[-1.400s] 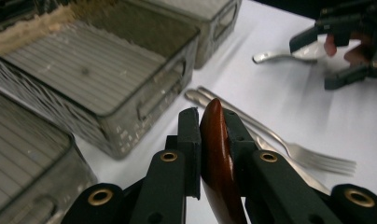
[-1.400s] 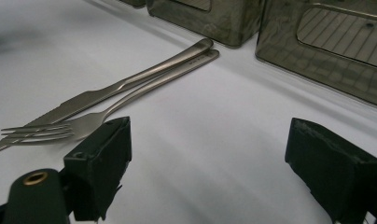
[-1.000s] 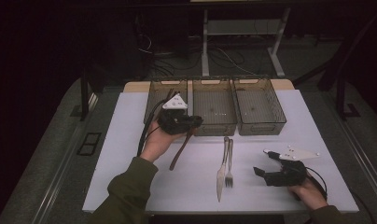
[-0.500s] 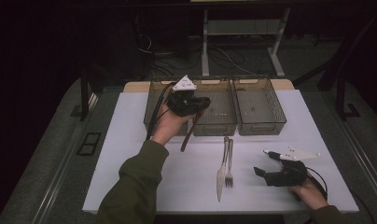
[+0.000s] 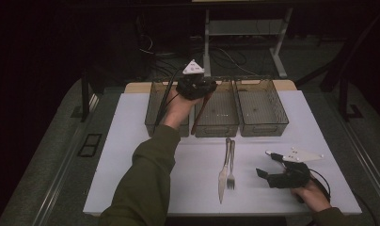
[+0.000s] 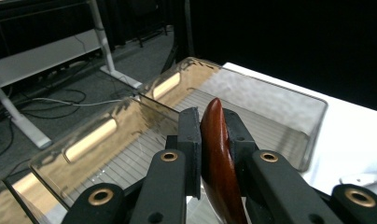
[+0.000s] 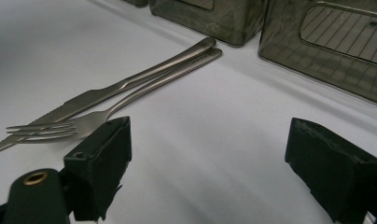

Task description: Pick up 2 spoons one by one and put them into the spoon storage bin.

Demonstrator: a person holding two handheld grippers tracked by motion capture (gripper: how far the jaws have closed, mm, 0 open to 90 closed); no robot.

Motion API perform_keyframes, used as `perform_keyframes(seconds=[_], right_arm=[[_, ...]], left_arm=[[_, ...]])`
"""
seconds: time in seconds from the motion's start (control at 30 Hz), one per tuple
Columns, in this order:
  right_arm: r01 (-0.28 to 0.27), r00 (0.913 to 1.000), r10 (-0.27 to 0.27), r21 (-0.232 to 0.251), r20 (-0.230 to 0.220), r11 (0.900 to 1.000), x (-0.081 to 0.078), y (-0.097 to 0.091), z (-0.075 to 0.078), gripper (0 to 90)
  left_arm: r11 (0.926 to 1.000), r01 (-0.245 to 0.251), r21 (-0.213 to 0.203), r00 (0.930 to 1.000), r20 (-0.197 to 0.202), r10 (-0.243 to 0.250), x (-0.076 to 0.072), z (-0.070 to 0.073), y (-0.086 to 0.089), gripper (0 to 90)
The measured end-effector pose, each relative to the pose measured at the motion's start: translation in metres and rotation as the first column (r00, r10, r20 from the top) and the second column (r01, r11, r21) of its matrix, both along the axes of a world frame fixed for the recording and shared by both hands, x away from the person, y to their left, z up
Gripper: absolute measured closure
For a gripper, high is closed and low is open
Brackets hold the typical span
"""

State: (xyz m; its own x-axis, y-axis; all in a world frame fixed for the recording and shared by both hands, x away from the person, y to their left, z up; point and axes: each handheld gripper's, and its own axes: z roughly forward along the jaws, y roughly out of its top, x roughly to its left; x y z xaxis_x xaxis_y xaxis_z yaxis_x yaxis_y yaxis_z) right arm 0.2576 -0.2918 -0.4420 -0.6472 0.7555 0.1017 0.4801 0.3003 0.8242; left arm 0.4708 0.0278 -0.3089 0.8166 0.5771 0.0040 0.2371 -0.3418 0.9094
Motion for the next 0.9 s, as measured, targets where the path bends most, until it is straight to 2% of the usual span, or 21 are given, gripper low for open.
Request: perform_keyframes(seconds=[0.3,0.53,0.57,0.6,0.63,0.67,0.7,0.83,0.9], right_arm=[[0.001,1.0,-0.001,0.013,-0.003,0.9999,-0.001,-0.001,0.0,14.2],[-0.001,1.0,0.001,0.024,-0.002,0.9997,-0.002,-0.002,0.001,14.2],[-0.002,1.0,0.002,0.024,0.001,0.9997,-0.002,-0.003,0.001,14.2],[-0.004,1.0,0.004,0.024,0.001,0.9997,-0.002,-0.003,0.001,14.2],[-0.004,1.0,0.004,0.025,0.0,0.9997,-0.002,-0.003,0.001,14.2],[-0.006,1.0,0.006,0.024,0.003,0.9997,-0.002,-0.003,0.001,14.2],[-0.007,1.0,0.007,0.024,0.004,0.9997,-0.002,-0.003,0.001,14.2],[-0.008,0.9999,0.008,0.024,0.007,0.9997,-0.002,-0.003,0.002,14.2],[-0.009,0.9999,0.009,0.024,0.007,0.9997,-0.002,-0.003,0.002,14.2]], left_arm=[[0.9979,-0.046,0.046,0.9987,0.023,0.045,0.03,-0.005,-0.016,79.1],[0.9955,-0.076,0.056,0.9971,-0.002,0.077,0.043,-0.016,-0.024,78.9],[0.9949,-0.068,0.075,0.9976,-0.008,0.069,0.045,-0.019,-0.024,78.8],[0.9947,-0.077,0.068,0.9967,-0.019,0.078,0.045,-0.023,-0.026,78.7],[0.9931,-0.07,0.095,0.9971,-0.023,0.072,0.046,-0.025,-0.026,78.6],[0.993,-0.077,0.089,0.9963,-0.031,0.08,0.046,-0.028,-0.029,78.5],[0.9912,-0.075,0.109,0.9962,-0.035,0.079,0.046,-0.03,-0.03,78.3],[0.9864,-0.082,0.143,0.9954,-0.038,0.088,0.046,-0.034,-0.035,66.0],[0.9863,-0.081,0.143,0.9953,-0.041,0.088,0.045,-0.034,-0.036,60.6]])
